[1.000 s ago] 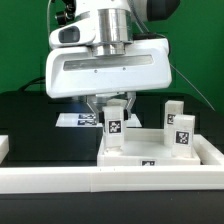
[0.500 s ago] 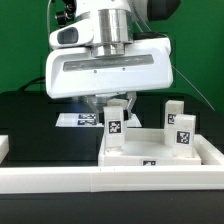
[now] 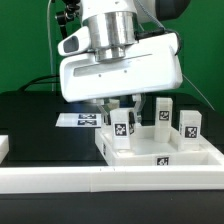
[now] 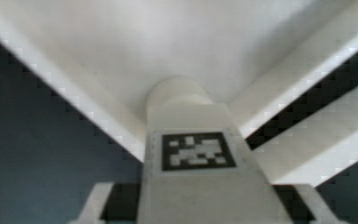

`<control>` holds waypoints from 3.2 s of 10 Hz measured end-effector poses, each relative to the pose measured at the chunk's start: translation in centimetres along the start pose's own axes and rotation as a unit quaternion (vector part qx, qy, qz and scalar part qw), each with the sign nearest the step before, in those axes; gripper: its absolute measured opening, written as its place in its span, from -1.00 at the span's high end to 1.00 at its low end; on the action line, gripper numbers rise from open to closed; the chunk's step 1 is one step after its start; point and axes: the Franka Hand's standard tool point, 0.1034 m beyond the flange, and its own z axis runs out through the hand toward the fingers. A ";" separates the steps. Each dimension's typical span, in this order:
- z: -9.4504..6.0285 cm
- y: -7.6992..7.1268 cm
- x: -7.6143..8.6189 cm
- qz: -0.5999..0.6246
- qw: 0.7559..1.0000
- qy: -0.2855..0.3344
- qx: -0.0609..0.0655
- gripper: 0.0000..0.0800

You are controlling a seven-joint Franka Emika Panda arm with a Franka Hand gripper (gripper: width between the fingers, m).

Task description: Assemble square table

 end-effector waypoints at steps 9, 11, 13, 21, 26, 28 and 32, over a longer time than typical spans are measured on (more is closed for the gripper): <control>0.2 -0.7 0.0 0.292 0.956 0.016 0.009 0.13; 0.2 -0.7 -0.1 0.260 0.965 0.016 0.008 -0.21; 0.1 -0.8 -0.2 0.207 0.978 0.013 0.006 -0.60; -0.3 -0.1 0.5 -0.162 0.986 0.022 -0.014 -0.62; -0.4 -1.1 0.5 -0.339 0.940 0.023 -0.027 -0.62; -0.4 -0.5 0.8 -0.393 0.919 0.020 -0.030 -0.62; -0.4 -0.1 1.0 -0.388 0.921 0.020 -0.031 0.00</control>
Offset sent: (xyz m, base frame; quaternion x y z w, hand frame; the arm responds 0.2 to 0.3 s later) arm 0.0030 0.0127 -0.0122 -0.0360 -0.0022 0.1931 0.9805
